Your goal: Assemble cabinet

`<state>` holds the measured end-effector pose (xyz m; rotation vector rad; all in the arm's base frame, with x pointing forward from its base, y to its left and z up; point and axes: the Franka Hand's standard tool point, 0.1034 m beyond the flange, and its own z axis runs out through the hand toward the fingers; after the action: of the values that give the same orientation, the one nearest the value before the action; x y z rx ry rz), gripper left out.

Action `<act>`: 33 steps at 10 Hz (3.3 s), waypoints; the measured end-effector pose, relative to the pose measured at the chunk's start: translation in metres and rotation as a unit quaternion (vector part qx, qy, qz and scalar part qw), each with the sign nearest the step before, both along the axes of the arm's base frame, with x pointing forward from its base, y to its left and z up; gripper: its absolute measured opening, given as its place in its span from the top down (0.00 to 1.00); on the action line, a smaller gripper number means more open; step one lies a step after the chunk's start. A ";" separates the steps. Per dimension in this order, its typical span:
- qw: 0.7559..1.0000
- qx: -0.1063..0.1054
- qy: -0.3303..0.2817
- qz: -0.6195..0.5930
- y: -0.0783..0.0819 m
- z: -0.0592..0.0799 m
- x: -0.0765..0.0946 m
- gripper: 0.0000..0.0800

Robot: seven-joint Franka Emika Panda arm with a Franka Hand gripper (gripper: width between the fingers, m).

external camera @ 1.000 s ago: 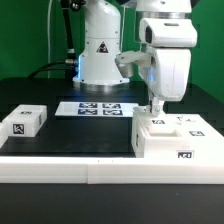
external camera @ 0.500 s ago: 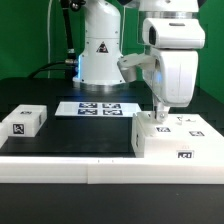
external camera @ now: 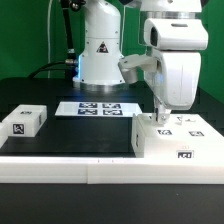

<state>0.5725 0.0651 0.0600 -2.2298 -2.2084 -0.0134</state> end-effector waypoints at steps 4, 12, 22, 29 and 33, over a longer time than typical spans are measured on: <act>1.000 0.000 0.000 0.000 0.000 0.000 0.000 0.44; 0.992 -0.001 -0.026 -0.122 -0.007 0.025 -0.026 0.00; 0.927 0.038 -0.035 -0.370 0.004 0.014 -0.060 0.00; 0.785 0.078 -0.013 -0.615 0.020 0.004 -0.081 0.00; 0.771 0.095 -0.033 -0.629 0.029 -0.019 -0.093 0.00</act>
Offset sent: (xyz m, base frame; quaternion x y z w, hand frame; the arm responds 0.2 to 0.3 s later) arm 0.0000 0.0000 0.0000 0.0000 0.0000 0.0000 1.0000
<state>0.4797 0.0936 0.0412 -3.0282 -0.2923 -0.2883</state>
